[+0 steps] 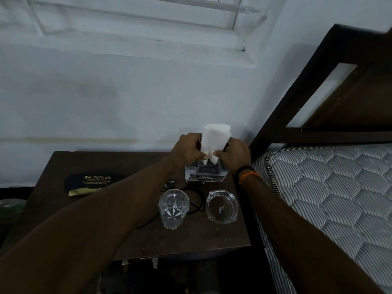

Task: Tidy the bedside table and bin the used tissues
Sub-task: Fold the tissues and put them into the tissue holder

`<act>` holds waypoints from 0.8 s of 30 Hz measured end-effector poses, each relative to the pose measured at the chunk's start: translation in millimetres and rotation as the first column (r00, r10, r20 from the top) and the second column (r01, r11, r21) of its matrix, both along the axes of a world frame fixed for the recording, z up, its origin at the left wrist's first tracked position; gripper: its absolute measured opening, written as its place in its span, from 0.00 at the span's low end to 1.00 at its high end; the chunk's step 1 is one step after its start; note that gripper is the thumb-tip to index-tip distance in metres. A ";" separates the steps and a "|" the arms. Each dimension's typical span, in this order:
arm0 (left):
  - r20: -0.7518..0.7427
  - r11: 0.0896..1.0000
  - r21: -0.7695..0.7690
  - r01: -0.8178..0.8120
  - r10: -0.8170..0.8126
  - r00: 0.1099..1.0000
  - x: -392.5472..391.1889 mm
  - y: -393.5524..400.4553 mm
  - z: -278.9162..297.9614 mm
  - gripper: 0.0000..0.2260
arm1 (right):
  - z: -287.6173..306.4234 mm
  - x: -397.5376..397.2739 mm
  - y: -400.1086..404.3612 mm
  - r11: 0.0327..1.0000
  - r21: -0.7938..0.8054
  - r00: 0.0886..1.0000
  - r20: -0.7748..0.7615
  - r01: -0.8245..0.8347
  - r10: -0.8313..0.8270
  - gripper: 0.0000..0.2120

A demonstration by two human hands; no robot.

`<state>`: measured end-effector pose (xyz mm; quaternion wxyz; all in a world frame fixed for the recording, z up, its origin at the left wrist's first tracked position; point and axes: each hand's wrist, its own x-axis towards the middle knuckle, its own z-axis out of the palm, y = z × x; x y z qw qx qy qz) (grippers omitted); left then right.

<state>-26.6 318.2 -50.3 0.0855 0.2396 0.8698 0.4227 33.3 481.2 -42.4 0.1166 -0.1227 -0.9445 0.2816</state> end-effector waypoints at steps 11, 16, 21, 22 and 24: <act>-0.098 0.991 -0.130 -0.009 -0.004 0.995 2.6 2.9 -2.2 0.18 | -16.5 4.5 -3.5 0.999 0.044 1.000 -0.006 0.020 -0.020 0.19; -0.105 0.984 -0.177 0.005 -0.024 0.994 -3.1 3.2 -10.7 0.14 | -13.3 -0.9 -4.0 1.000 -0.006 0.998 0.063 0.013 -0.013 0.20; -0.120 0.981 -0.191 0.019 -0.043 0.992 -8.5 -7.3 -15.5 0.37 | -1.3 -1.1 0.5 0.962 -0.274 0.998 -0.053 0.019 -0.034 0.18; -0.088 0.974 -0.221 0.041 -0.062 0.994 -9.7 -11.2 -15.3 0.43 | -1.5 -2.3 2.0 0.963 -0.270 0.998 -0.055 0.019 -0.035 0.16; -0.036 0.942 -0.317 0.114 -0.132 0.991 -11.9 -19.1 -15.4 0.52 | -2.3 -3.7 1.9 0.971 -0.236 0.998 -0.043 0.027 -0.038 0.15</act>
